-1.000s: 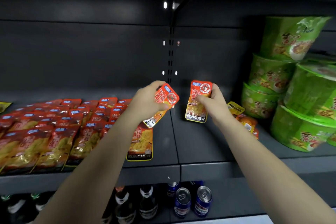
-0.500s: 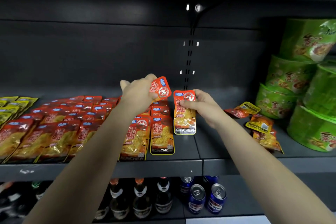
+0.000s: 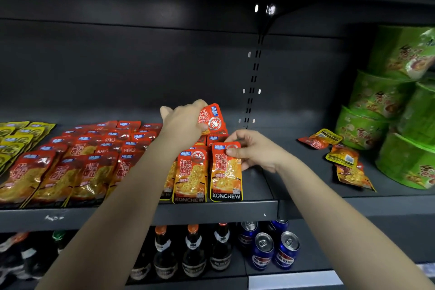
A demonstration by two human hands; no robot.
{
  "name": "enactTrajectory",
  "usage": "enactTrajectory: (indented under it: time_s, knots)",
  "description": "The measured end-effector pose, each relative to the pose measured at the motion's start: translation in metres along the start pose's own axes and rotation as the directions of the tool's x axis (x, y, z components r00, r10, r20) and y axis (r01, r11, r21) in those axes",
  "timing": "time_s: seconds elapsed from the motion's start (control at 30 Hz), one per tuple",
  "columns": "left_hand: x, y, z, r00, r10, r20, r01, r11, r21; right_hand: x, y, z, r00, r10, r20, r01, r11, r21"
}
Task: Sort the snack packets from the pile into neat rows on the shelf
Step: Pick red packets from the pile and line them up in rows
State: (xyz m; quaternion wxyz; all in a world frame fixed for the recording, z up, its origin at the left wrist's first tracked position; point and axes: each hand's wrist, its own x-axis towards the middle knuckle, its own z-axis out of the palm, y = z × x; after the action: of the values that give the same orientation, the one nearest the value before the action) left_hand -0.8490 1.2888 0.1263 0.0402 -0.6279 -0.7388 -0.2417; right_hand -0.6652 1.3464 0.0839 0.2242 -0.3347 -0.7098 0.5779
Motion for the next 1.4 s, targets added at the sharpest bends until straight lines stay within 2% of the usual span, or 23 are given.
enactTrajectory:
  time_s: [0.17,0.33,0.43,0.5,0.6,0.7,0.8,0.93,1.2,1.4]
  knots:
    - [-0.002,-0.003,0.001,1.000,0.015,0.016,-0.015,1.000,0.011,0.003,-0.001,0.007,1.000,0.013,-0.002,-0.013,0.991,-0.137]
    - [-0.001,-0.009,0.002,0.999,0.039,0.011,-0.040,0.999,0.010,0.011,0.000,0.008,0.995,-0.043,-0.093,0.011,0.947,-0.321]
    - [0.001,-0.011,0.002,0.999,0.047,0.008,-0.047,0.999,0.007,0.016,0.001,0.009,0.985,-0.067,-0.158,-0.016,0.882,-0.471]
    - [0.003,-0.012,0.002,0.998,0.056,0.003,-0.056,0.998,0.003,0.019,0.003,0.010,0.986,-0.042,-0.162,-0.043,0.873,-0.487]
    - [0.006,-0.012,0.002,0.997,0.074,-0.014,-0.075,0.997,-0.014,0.019,0.004,0.007,0.990,-0.007,-0.144,-0.061,0.885,-0.461]
    - [0.011,-0.009,0.002,0.997,0.080,-0.022,-0.081,0.996,-0.043,0.019,0.002,0.000,0.986,-0.049,-0.157,-0.022,0.905,-0.424]
    - [0.016,-0.004,0.004,0.996,0.083,-0.021,-0.085,0.990,-0.114,0.021,0.000,-0.007,0.969,-0.138,-0.207,0.069,0.949,-0.307]
    - [0.022,0.005,0.010,0.995,0.096,-0.023,-0.098,0.981,-0.167,0.021,-0.006,-0.014,0.960,-0.175,-0.220,0.145,0.979,-0.146]
    - [0.034,0.024,0.023,0.994,0.104,-0.016,-0.102,0.922,-0.374,0.024,-0.012,-0.023,0.933,-0.266,-0.240,0.293,0.952,0.085]
    - [0.041,0.037,0.031,0.991,0.132,-0.039,-0.135,0.877,-0.461,0.028,-0.012,-0.037,0.924,-0.263,-0.277,0.305,0.944,0.122]
